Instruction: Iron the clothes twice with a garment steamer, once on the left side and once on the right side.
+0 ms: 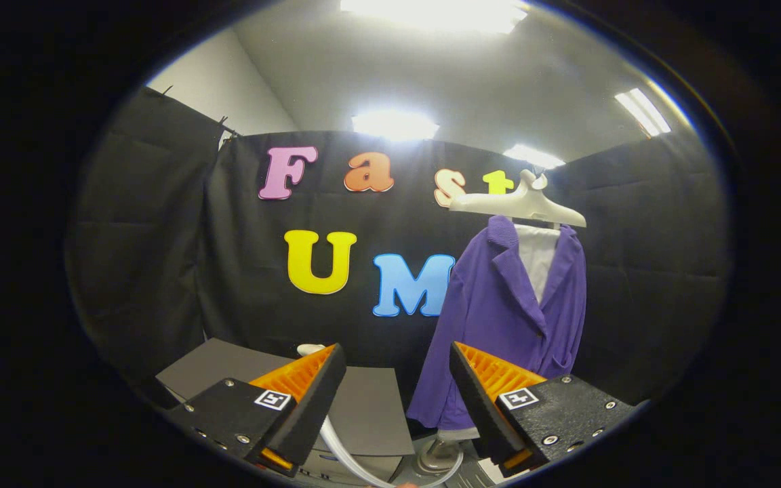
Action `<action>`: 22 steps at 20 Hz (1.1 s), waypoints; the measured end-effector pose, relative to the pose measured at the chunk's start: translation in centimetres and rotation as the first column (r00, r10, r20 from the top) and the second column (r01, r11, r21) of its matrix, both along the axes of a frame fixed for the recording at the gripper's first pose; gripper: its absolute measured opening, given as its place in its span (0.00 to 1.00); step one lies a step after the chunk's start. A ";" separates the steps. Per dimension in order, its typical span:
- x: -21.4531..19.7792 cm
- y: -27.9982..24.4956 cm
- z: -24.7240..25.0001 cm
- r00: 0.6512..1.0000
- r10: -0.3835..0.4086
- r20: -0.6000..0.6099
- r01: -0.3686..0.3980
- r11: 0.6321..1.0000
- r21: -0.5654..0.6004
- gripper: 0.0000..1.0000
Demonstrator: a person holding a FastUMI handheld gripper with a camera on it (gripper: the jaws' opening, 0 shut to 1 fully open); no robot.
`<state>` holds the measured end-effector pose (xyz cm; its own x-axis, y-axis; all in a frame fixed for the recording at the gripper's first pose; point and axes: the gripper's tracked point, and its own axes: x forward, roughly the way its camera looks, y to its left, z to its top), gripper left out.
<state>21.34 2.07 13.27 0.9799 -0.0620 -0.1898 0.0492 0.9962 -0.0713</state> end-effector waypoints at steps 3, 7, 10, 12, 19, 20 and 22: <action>3.0 1.9 -1.3 0.998 -0.002 -0.062 0.002 1.000 -0.001 0.95; 7.1 4.6 -3.3 0.989 0.034 -0.144 -0.028 0.999 0.045 0.95; 10.0 5.8 -5.6 0.976 0.050 -0.214 -0.041 0.998 0.046 0.95; 12.0 6.8 -7.4 0.962 0.059 -0.268 -0.051 0.998 0.038 0.95; 16.8 10.1 -13.9 0.890 0.113 -0.441 -0.095 0.994 0.062 0.95; 17.2 10.3 -14.7 0.881 0.115 -0.458 -0.094 0.993 0.069 0.95; 17.7 11.1 -16.7 0.848 0.135 -0.512 -0.098 0.990 0.098 0.95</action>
<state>39.01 13.19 -3.40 0.7387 0.0768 -0.6696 -0.0926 0.9956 0.0119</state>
